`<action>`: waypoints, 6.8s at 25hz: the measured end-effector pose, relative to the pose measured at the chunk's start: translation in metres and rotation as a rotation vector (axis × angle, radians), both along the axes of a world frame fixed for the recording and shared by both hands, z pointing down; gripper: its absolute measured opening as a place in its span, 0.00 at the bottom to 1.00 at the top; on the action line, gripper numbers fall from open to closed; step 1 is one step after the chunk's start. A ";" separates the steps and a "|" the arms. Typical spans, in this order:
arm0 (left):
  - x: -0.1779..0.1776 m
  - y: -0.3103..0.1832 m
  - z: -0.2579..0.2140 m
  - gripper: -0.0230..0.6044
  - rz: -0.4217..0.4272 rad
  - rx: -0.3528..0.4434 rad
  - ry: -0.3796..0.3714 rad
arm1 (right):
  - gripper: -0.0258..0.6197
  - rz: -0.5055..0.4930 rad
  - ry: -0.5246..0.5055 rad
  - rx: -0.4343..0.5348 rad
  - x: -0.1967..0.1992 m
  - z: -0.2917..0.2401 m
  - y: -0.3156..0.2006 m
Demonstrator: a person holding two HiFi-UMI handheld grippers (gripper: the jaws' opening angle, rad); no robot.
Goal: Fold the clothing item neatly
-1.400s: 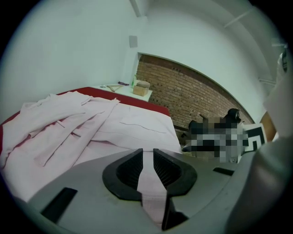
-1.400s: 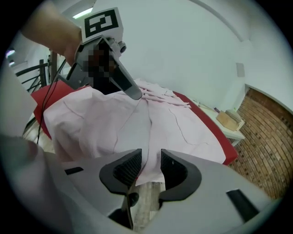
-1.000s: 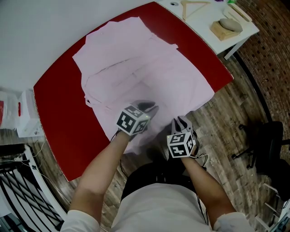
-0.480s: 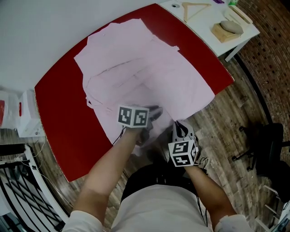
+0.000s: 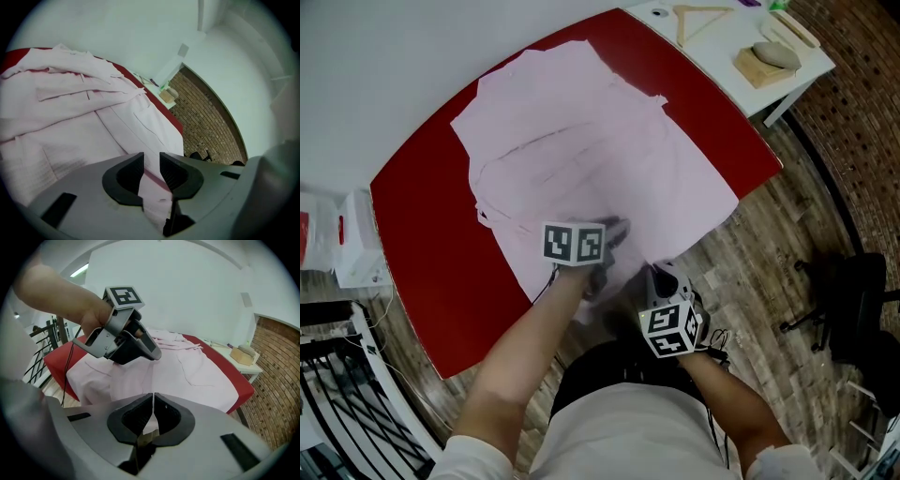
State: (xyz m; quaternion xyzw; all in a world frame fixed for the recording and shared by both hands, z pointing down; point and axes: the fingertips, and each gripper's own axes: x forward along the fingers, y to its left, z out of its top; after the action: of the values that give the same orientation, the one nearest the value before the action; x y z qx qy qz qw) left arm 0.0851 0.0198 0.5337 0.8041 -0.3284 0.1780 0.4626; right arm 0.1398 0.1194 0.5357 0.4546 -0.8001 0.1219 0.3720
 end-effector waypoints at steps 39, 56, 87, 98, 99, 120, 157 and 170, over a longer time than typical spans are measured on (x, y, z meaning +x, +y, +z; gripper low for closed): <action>-0.041 -0.007 0.026 0.16 0.902 0.547 -0.825 | 0.07 -0.145 -0.296 -0.235 -0.023 0.052 0.019; -0.031 -0.025 -0.003 0.16 0.790 0.719 -0.772 | 0.07 -0.147 -0.268 -0.103 0.010 -0.008 0.020; -0.171 0.138 -0.005 0.16 -0.145 0.278 -0.440 | 0.18 -0.328 -0.052 -0.130 -0.040 -0.003 -0.025; -0.171 0.202 0.013 0.18 -0.608 0.141 -0.406 | 0.18 -0.702 0.027 -0.056 -0.115 -0.002 -0.028; -0.167 0.207 0.017 0.18 -0.647 0.123 -0.394 | 0.17 -0.724 0.032 -0.051 -0.117 0.000 -0.027; -0.167 0.226 0.065 0.05 -1.047 0.037 -0.209 | 0.17 -0.793 0.091 -0.036 -0.107 0.022 -0.031; -0.193 0.279 0.067 0.04 -1.051 0.053 -0.056 | 0.09 -0.574 0.007 -0.070 -0.149 0.025 -0.153; -0.170 0.279 0.058 0.09 -0.903 0.136 -0.087 | 0.16 -0.560 -0.122 0.053 -0.027 -0.029 -0.140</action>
State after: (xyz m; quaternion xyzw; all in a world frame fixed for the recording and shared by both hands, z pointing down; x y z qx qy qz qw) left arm -0.0853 0.2991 0.5921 0.6006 -0.6760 -0.0297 0.4258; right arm 0.1129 -0.0206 0.5064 0.2171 -0.9184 0.0207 0.3302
